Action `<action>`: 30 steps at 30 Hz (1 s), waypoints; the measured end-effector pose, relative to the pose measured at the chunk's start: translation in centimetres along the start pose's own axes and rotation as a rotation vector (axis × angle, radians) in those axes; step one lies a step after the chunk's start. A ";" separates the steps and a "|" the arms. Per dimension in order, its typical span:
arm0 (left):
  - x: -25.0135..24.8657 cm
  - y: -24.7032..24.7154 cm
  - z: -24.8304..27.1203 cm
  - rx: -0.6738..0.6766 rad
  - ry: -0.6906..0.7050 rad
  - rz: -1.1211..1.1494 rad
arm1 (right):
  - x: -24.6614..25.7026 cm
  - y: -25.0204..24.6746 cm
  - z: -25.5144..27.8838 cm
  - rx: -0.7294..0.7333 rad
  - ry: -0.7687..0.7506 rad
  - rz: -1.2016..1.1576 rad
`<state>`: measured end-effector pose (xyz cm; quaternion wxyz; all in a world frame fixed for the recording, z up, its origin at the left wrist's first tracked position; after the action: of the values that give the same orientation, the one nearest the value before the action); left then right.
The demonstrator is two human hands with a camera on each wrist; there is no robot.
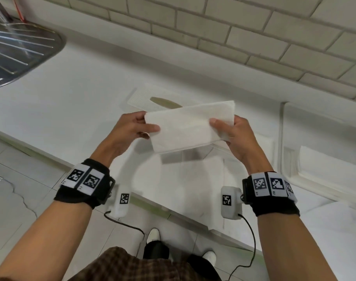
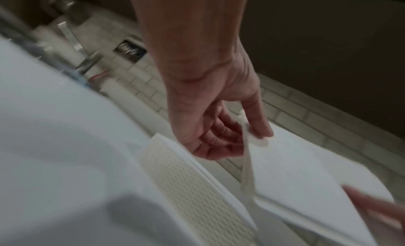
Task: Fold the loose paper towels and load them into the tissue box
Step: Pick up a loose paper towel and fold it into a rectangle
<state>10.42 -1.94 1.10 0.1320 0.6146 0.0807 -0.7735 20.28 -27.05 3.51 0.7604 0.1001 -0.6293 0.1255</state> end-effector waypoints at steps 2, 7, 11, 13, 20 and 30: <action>1.2 0.3 0.3 0.045 -0.054 0.180 | -1.0 0.3 0.0 0.009 0.039 -0.117; 4.0 0.6 0.6 -0.155 -0.084 0.183 | -5.5 2.5 0.5 -0.002 0.102 0.031; 5.7 -0.8 1.3 -0.257 -0.024 0.052 | -8.6 2.9 1.1 -0.013 0.151 0.091; 6.0 -0.8 1.6 -0.257 0.002 0.055 | -9.2 3.1 1.2 -0.017 0.152 0.094; 7.9 -0.4 1.6 -0.253 -0.055 0.031 | -10.3 2.7 1.2 -0.017 0.171 0.053; 7.4 -0.8 1.6 -0.252 0.004 0.042 | -10.7 2.4 1.5 0.028 0.147 0.064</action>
<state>7.12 -2.40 -5.79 0.2242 0.5964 0.1645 -0.7529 16.27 -25.91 -6.77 0.7986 0.0809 -0.5729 0.1657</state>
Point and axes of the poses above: each hand's wrist, its own z-axis away from the middle knuckle, its own y-axis out of the palm, x = y × z, the point moved 7 cm from there along -z, towards the middle knuckle, and after that the axes turned 3 degrees about -x, right-handed, at the moved point
